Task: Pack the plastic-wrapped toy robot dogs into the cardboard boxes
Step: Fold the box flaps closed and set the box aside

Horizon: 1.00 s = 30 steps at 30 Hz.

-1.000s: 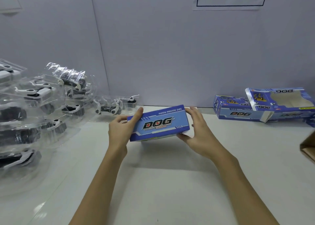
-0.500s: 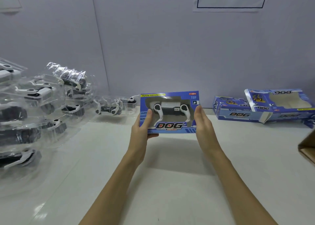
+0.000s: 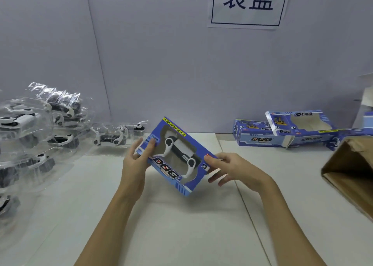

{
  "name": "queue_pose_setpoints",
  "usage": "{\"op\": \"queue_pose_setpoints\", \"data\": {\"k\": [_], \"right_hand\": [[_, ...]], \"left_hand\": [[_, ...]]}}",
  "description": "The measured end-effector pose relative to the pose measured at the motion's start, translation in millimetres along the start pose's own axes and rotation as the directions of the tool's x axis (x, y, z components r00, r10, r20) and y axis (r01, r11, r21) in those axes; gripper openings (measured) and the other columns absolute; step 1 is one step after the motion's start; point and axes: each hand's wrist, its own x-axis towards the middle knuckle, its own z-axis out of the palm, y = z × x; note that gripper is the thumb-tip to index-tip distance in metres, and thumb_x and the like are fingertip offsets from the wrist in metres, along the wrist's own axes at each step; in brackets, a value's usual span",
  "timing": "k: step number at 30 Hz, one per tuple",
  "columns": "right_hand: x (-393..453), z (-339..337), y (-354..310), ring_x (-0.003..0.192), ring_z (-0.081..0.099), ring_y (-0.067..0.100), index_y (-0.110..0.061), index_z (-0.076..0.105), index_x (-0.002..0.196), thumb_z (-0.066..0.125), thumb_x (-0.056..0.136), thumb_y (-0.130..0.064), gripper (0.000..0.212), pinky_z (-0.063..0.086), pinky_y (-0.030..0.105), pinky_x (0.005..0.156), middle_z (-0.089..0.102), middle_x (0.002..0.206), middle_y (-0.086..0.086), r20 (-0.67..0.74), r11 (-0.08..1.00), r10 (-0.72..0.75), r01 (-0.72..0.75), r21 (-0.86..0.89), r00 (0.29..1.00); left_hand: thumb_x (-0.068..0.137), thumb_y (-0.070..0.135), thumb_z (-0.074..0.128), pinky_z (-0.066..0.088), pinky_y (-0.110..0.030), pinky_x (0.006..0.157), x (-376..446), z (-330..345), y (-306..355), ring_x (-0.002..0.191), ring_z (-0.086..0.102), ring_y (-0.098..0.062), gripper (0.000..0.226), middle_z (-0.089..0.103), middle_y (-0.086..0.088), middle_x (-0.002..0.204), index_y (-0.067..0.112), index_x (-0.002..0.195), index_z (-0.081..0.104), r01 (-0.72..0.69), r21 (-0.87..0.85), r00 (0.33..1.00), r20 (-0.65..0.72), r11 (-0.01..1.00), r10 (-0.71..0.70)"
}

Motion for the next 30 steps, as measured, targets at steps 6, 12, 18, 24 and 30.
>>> {"op": "queue_pose_setpoints", "data": {"k": [6,12,18,24,30], "right_hand": [[-16,-35,-9,0.073,0.073,0.028,-0.003,0.077,0.098,0.08,0.081,-0.06,0.059,0.058,0.028,0.064,0.074,0.087,0.02,-0.373,0.886,-0.07,0.229,0.402,0.925],[-24,-62,-12,0.098,0.077,0.021,-0.009,0.067,0.121,0.081,0.076,-0.056,0.067,0.063,0.038,0.088,0.079,0.106,0.01,-0.902,0.485,0.009,0.787,0.381,0.431],[-1,-70,-2,0.084,0.073,0.011,-0.012,0.057,0.133,0.074,0.096,-0.018,0.041,0.063,0.04,0.087,0.075,0.104,-0.002,-0.896,0.819,0.102,0.474,0.322,0.433],[69,-75,15,0.133,0.047,0.04,-0.003,0.057,0.135,0.056,0.101,-0.015,0.036,0.045,0.038,0.095,0.042,0.154,0.021,-0.78,0.896,-0.004,-0.344,-0.281,0.626],[93,-127,55,0.155,-0.005,0.054,-0.001,0.025,0.159,0.065,0.098,-0.03,0.078,0.02,0.05,0.125,-0.018,0.164,0.036,-0.782,0.419,-0.004,-0.709,-0.567,0.623]], "left_hand": [[0.088,0.066,0.061,0.058,-0.045,0.088,1,5,-2,0.114,0.071,-0.034,0.073,0.061,-0.017,0.132,0.013,0.137,0.056,0.11,-0.164,0.993,-0.022,0.98,-0.115],[0.097,0.066,0.05,0.055,-0.047,0.085,0,1,-8,0.108,0.067,-0.037,0.062,0.066,-0.02,0.128,0.01,0.116,0.07,0.165,-0.058,0.986,0.017,0.985,-0.164],[0.099,0.064,0.046,0.055,-0.049,0.081,1,4,-15,0.103,0.068,-0.037,0.064,0.069,-0.018,0.119,0.007,0.113,0.072,0.185,0.033,0.98,0.065,0.982,-0.186],[0.105,0.056,0.045,0.057,-0.045,0.075,-3,13,-27,0.095,0.067,-0.035,0.056,0.07,-0.012,0.111,0.009,0.099,0.076,0.092,0.212,0.996,0.0,0.973,-0.095],[0.1,0.046,0.051,0.047,-0.043,0.089,-6,21,-56,0.106,0.057,-0.029,0.029,0.056,0.007,0.106,0.028,0.09,0.072,-0.262,0.655,0.964,0.148,0.709,0.221]]}}
